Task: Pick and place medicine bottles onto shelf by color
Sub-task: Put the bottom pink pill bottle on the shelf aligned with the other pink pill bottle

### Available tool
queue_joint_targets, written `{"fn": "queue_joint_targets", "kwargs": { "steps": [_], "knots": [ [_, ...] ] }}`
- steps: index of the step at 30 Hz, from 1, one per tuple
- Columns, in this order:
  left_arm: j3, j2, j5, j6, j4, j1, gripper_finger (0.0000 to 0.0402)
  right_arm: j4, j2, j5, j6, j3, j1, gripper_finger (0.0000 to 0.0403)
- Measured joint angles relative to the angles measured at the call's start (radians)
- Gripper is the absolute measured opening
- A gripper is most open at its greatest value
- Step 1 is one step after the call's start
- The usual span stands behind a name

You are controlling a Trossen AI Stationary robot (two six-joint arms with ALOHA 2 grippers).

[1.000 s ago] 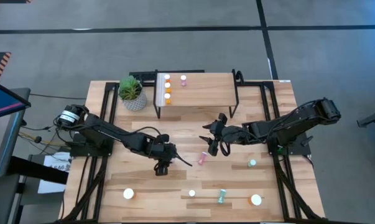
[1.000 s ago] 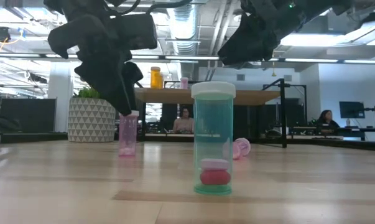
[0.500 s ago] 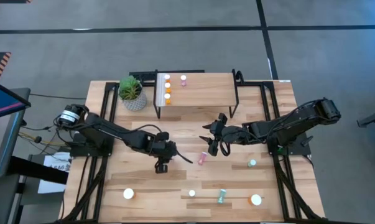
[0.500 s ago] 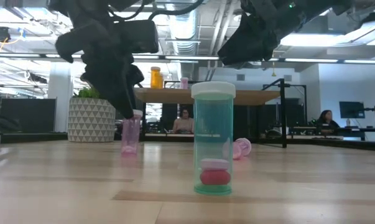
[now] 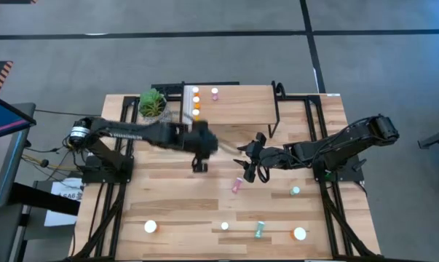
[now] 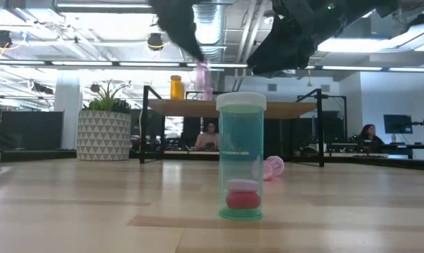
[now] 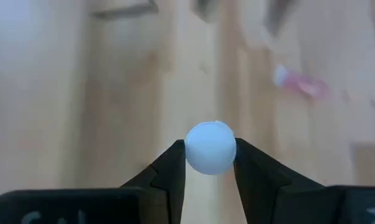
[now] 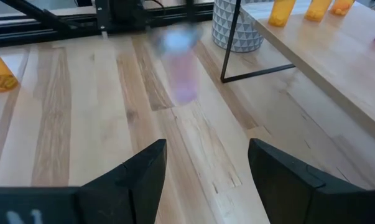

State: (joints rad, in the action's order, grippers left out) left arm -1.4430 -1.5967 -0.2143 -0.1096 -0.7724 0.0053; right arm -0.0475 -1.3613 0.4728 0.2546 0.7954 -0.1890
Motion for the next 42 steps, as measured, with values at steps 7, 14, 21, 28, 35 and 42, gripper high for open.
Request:
{"fn": "queue_joint_targets", "kwargs": {
  "steps": [7,14,21,28,35,42],
  "knots": [
    [-0.179,0.001,-0.006,-0.073,-0.003,0.165,0.0100,0.007,0.000,0.000,0.000,0.000,0.000,0.0249],
    [-0.274,-0.033,0.060,-0.071,-0.054,0.284,0.0100,0.010,0.000,0.002,0.000,0.000,0.007,0.0249],
    [-0.508,-0.175,0.069,-0.068,-0.242,0.316,0.0100,0.012,0.000,0.004,0.000,0.000,0.016,0.0249],
    [-0.552,-0.278,0.049,-0.049,-0.287,0.347,0.0100,0.020,0.000,0.004,0.000,0.000,0.015,0.0249],
    [-0.551,-0.307,0.048,0.021,-0.295,0.397,0.0100,0.029,0.000,0.003,0.000,0.000,0.012,0.0249],
    [-0.551,-0.307,0.046,0.038,-0.310,0.410,0.0100,0.040,0.000,0.003,0.000,0.000,0.013,0.0249]
  ]
}}
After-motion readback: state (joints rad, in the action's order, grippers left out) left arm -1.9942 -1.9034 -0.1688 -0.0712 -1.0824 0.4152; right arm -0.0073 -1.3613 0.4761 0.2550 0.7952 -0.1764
